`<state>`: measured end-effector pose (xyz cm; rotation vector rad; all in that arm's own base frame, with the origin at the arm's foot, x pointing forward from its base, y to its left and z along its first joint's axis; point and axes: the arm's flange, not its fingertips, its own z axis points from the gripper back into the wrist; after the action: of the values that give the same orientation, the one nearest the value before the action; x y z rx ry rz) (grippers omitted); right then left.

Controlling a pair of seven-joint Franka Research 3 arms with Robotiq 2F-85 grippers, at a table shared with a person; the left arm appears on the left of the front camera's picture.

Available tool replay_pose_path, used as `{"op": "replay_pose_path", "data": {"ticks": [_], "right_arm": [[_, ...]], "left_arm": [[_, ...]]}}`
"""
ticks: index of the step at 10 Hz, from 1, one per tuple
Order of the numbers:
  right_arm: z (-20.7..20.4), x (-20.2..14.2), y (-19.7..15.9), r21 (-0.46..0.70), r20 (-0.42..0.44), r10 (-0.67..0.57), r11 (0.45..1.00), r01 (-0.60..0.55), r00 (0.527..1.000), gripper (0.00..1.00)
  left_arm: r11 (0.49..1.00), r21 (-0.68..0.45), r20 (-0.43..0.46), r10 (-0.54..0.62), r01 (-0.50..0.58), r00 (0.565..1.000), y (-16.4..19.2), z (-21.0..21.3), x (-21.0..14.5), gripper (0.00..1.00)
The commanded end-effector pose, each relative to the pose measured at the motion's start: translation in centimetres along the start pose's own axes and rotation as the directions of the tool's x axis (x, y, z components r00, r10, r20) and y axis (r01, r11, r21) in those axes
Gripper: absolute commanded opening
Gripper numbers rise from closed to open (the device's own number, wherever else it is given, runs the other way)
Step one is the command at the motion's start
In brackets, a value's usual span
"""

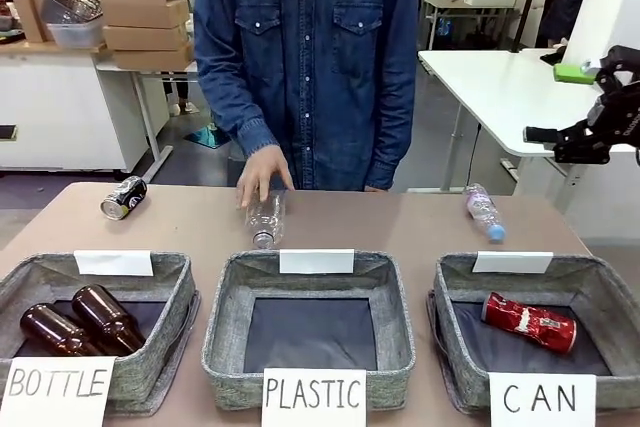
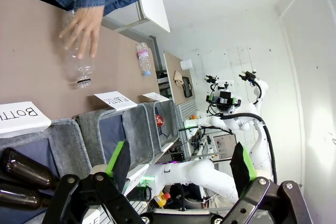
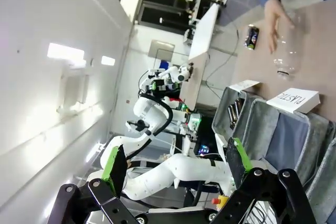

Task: Sort the can waste into the basket.
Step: Pick up the can waste from the table and place it in the right Fabric basket.

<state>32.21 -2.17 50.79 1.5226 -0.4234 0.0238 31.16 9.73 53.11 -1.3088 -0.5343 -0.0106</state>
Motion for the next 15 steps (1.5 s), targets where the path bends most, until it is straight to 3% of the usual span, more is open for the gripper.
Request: {"op": "replay_pose_path", "data": {"ticks": [1, 7, 8, 9, 10, 11, 12, 13, 14, 15], "right_arm": [[0.1, -0.1, 0.4, -0.006, -0.011, -0.016, 1.0, 0.016, 1.0, 1.0], [0.1, -0.1, 0.4, -0.006, -0.011, -0.016, 1.0, 0.016, 1.0, 1.0], [0.1, -0.1, 0.4, -0.006, -0.011, -0.016, 1.0, 0.016, 1.0, 1.0], [0.1, -0.1, 0.4, -0.006, -0.011, -0.016, 1.0, 0.016, 1.0, 1.0], [0.1, -0.1, 0.4, -0.006, -0.011, -0.016, 1.0, 0.016, 1.0, 1.0], [0.1, -0.1, 0.4, -0.006, -0.011, -0.016, 1.0, 0.016, 1.0, 1.0], [0.1, -0.1, 0.4, -0.006, -0.011, -0.016, 1.0, 0.016, 1.0, 1.0], [0.1, -0.1, 0.4, -0.006, -0.011, -0.016, 1.0, 0.016, 1.0, 1.0], [0.1, -0.1, 0.4, -0.006, -0.011, -0.016, 1.0, 0.016, 1.0, 1.0], [0.1, -0.1, 0.4, -0.006, -0.011, -0.016, 1.0, 0.016, 1.0, 1.0]], "left_arm": [[0.999, -0.026, 0.013, -0.018, 0.018, 1.0, 0.0, -0.1, 0.0, 1.0], [1.0, 0.0, 0.0, 0.0, 0.0, 1.0, 0.0, 0.0, 0.0, 1.0], [0.966, 0.181, -0.118, -0.165, 0.185, 0.979, -0.1, 0.0, 1.4, 1.0], [0.851, 0.402, -0.238, -0.259, 0.338, 0.936, 1.6, -1.2, 3.5, 1.0], [0.716, 0.511, -0.395, -0.296, 0.475, 0.87, 3.8, -3.1, 5.2, 1.0], [0.495, 0.65, -0.485, -0.313, 0.577, 0.816, 5.9, -5.2, 6.7, 1.0], [0.377, 0.644, -0.6, -0.292, 0.666, 0.745, 7.7, -7.5, 7.9, 1.0], [0.261, 0.641, -0.658, -0.297, 0.722, 0.692, 8.8, -8.9, 9.1, 1.0], [0.183, 0.621, -0.705, -0.297, 0.762, 0.645, 9.7, -10.1, 10.3, 1.0], [0.165, 0.631, -0.708, -0.277, 0.758, 0.65, 10.7, -11.1, 11.4, 1.0]]}}
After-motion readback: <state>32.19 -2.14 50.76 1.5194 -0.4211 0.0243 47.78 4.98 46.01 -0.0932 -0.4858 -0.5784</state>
